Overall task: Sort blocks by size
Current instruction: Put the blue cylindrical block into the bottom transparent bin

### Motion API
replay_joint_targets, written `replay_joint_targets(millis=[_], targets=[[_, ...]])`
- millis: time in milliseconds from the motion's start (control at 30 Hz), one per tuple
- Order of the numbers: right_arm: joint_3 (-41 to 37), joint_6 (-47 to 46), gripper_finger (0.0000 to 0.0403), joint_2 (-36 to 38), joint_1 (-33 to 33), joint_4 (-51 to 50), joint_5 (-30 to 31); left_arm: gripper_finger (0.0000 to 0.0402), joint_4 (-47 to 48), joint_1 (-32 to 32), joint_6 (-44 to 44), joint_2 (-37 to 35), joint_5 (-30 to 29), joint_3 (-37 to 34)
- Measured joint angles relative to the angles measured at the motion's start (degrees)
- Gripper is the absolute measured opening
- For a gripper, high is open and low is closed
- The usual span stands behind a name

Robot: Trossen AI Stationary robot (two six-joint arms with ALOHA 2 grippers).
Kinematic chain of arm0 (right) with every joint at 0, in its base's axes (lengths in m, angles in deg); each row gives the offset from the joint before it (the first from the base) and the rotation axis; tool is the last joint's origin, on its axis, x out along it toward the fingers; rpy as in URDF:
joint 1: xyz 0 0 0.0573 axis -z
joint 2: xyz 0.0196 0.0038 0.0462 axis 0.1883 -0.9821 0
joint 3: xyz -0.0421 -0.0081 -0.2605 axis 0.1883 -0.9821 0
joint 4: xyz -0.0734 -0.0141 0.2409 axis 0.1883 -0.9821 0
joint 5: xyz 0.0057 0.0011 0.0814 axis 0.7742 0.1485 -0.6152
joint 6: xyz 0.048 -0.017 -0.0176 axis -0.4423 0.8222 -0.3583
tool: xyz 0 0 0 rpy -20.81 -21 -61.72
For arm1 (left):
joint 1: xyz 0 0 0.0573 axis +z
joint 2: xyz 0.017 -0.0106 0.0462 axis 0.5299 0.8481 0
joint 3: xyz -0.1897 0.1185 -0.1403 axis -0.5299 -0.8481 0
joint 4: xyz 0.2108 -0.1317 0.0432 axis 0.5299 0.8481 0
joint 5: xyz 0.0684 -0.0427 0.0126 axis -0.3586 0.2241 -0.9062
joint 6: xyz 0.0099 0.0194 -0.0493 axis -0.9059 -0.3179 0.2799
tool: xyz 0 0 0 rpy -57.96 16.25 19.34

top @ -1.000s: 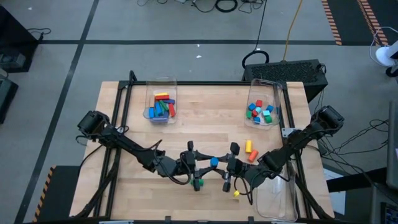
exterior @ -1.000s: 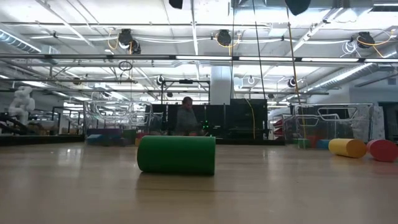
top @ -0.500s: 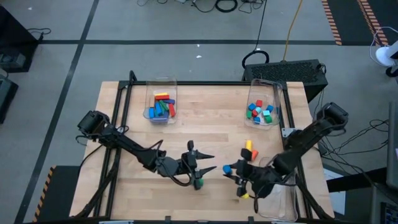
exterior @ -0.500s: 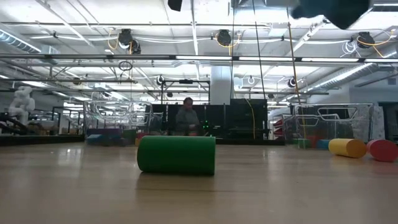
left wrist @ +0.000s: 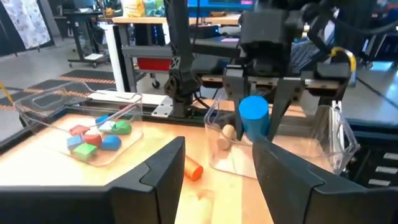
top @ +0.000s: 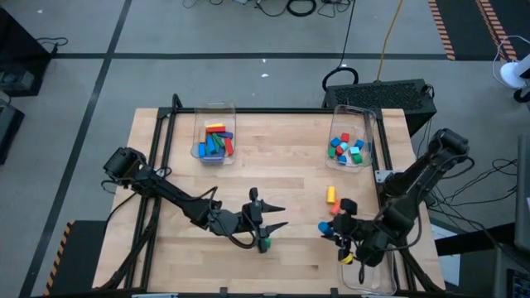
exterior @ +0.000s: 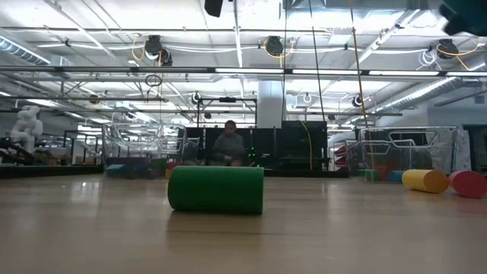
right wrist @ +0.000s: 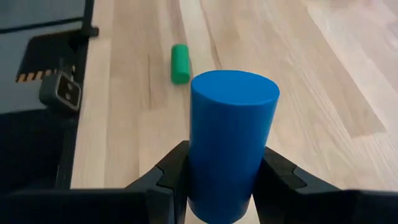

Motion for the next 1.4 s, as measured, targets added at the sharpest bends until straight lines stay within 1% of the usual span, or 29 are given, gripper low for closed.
replay_joint_targets(millis=[200,333,433,533,600,767,900,1033,1100,1233,1333,1400], targets=[[0.01,-7.42,0.0115,0.58,-3.00,-8.35,-0.83,0.0190,1.37,0.00,4.61,0.00,0.06,0.00],[0.00,-12.47,0.0115,0.56,-4.58,-12.80,-3.78,0.0190,4.46,0.10,7.11,0.00,0.10,0.00],[0.00,-14.35,0.0115,0.56,-5.58,-14.37,-6.38,0.0190,6.27,0.09,7.24,0.00,0.11,0.00],[0.01,-15.76,0.0115,0.56,-6.40,-15.41,-10.13,0.0190,8.92,0.09,10.12,0.00,0.40,0.00],[-0.01,-15.90,0.0115,0.56,-6.97,-15.45,-13.08,0.0190,11.10,0.09,11.47,0.00,1.95,0.00],[-0.01,-15.93,0.0115,0.56,-8.73,-15.50,-20.02,0.0190,15.83,-0.14,11.71,0.00,7.13,0.00],[-0.01,-15.97,0.0115,0.56,-10.18,-15.48,-24.02,0.0190,18.64,-0.85,11.50,-0.02,10.92,0.00],[-0.01,-17.80,0.0116,0.56,-11.55,-15.42,-25.24,0.0190,21.22,-1.90,8.32,-0.02,15.85,0.00],[-0.01,-18.92,0.0116,0.52,-12.32,-15.52,-25.89,0.0190,22.44,-2.51,8.45,-0.02,17.06,0.00],[-0.01,-23.10,0.0116,-0.01,-13.38,-16.73,-25.80,0.0190,24.90,-4.10,8.55,-0.04,17.31,0.00],[-0.01,-26.22,0.0118,-1.78,-13.87,-17.18,-25.75,0.0190,28.73,-5.11,8.60,-0.04,17.25,0.00],[-0.01,-30.51,0.0123,-3.43,-13.97,-18.30,-25.60,0.0190,32.06,-5.81,10.27,-0.04,15.33,0.00]])
